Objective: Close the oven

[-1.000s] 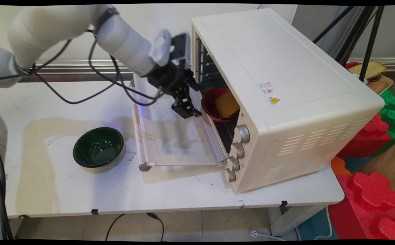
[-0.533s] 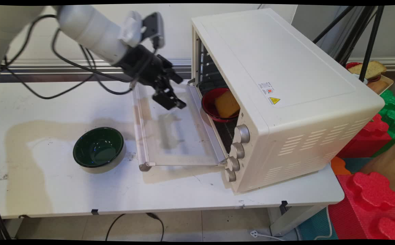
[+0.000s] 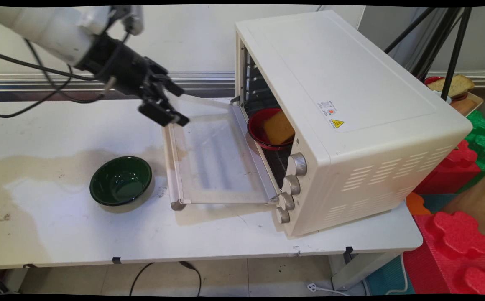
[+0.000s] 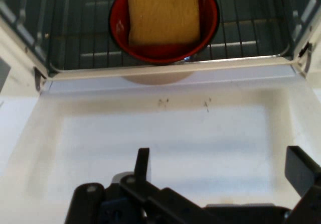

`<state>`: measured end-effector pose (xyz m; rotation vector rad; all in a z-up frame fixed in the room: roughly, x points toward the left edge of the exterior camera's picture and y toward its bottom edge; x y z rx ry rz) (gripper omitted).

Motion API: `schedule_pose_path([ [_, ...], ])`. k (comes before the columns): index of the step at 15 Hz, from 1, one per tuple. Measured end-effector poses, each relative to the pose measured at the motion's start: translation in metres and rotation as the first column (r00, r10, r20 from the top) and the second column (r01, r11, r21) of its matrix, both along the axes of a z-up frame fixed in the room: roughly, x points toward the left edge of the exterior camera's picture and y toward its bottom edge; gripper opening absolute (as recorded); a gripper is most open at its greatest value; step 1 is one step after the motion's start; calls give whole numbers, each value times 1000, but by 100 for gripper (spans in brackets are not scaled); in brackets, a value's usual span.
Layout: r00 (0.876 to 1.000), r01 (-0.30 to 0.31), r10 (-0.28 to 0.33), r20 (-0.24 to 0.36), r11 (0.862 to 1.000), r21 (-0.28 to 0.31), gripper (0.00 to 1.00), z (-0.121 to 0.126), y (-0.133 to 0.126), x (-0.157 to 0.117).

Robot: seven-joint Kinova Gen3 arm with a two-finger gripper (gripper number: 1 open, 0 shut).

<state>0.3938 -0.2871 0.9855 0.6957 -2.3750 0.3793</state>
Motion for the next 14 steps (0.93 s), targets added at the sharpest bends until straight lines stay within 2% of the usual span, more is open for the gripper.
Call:
schedule_pose_path([
  [6, 998, -59, 58, 10, 996, 61, 100, 10, 38, 43],
  [14, 993, -113, 110, 30, 985, 132, 100, 2, 58, 61],
])
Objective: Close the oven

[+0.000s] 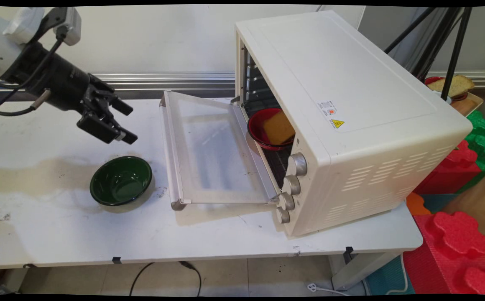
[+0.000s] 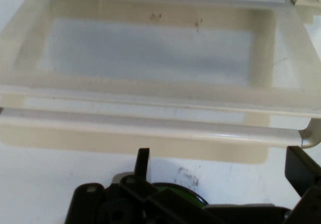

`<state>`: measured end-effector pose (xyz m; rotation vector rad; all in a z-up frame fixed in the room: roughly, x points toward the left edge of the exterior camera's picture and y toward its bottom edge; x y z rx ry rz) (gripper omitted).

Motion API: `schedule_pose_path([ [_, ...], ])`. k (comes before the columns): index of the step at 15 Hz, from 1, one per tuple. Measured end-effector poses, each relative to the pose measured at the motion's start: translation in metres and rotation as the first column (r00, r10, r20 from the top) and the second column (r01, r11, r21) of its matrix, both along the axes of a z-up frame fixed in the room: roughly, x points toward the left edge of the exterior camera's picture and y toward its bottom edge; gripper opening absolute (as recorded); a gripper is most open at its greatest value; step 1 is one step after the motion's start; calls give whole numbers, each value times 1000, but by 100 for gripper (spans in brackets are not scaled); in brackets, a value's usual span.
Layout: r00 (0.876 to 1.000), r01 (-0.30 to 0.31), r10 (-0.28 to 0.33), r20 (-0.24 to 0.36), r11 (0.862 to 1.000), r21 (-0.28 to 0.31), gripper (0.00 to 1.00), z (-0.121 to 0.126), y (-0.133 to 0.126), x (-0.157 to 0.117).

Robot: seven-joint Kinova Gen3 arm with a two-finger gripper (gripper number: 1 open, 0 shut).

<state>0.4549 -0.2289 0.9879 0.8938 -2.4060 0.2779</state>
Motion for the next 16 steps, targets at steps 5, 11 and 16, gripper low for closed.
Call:
schedule_pose_path([
  [5, 999, -30, 30, 17, 999, 42, 100, -13, -1, 2],
  [11, 998, -55, 51, 44, 993, 104, 100, -47, -1, 3],
  [16, 998, -44, 37, 57, 991, 125, 100, -77, -3, -4],
])
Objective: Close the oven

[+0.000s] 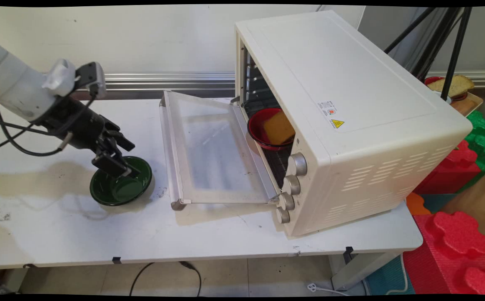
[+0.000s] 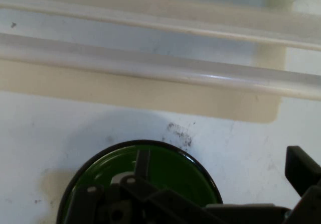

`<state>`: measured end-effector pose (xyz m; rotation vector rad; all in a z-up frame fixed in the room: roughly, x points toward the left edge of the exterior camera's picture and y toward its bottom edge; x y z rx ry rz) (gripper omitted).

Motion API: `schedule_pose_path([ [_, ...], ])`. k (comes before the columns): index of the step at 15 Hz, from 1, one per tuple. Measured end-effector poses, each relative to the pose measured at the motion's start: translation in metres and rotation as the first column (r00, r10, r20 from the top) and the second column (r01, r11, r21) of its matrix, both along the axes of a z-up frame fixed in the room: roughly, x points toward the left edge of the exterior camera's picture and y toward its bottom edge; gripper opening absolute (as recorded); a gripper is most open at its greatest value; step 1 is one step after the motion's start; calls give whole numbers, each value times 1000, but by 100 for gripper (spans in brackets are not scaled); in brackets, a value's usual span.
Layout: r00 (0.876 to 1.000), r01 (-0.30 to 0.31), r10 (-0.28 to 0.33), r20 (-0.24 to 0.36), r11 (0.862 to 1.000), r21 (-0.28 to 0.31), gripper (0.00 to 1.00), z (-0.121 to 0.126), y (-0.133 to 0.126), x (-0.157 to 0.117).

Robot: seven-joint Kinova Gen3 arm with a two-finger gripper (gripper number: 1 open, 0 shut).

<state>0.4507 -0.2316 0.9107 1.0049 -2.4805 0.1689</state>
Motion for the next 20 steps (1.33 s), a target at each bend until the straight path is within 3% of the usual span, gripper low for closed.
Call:
schedule_pose_path([
  [14, 999, 39, -39, 18, 999, 0, 100, -43, -16, -20],
  [15, 999, 43, -43, 20, 999, -1, 0, -44, -17, -21],
  [20, 998, 65, -64, 29, 998, -15, 0, -54, -21, -24],
])
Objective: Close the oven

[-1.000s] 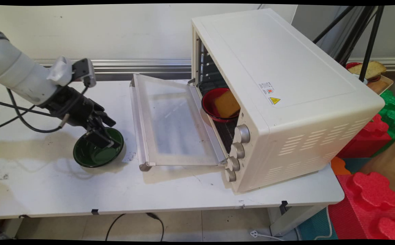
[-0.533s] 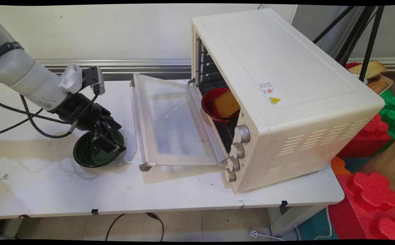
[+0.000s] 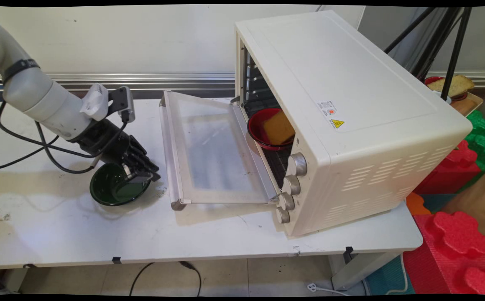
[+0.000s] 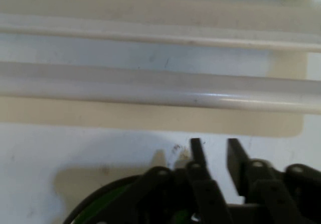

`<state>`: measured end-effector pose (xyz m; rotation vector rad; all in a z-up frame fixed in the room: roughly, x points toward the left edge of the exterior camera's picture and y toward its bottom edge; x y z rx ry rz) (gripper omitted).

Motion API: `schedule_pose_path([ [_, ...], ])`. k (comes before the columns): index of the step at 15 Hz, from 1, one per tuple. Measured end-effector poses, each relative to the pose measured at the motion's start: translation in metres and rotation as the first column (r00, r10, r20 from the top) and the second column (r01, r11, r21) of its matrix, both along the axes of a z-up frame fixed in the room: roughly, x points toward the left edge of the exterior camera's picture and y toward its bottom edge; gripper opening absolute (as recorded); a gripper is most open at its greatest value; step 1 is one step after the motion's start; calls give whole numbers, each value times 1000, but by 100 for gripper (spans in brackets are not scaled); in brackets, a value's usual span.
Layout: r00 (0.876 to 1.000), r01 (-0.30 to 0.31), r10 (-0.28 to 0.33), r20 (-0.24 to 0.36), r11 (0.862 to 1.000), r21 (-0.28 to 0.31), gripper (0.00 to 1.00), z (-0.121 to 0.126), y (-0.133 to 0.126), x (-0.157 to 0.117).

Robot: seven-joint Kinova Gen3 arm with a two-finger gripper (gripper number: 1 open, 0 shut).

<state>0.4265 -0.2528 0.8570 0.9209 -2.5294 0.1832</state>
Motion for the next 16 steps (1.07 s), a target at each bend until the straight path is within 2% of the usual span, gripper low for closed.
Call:
schedule_pose_path([
  [9, 1000, 4, -5, -15, 999, -49, 0, -15, -13, -14],
  [16, 999, -9, 5, -48, 995, -99, 0, -15, -18, -19],
])
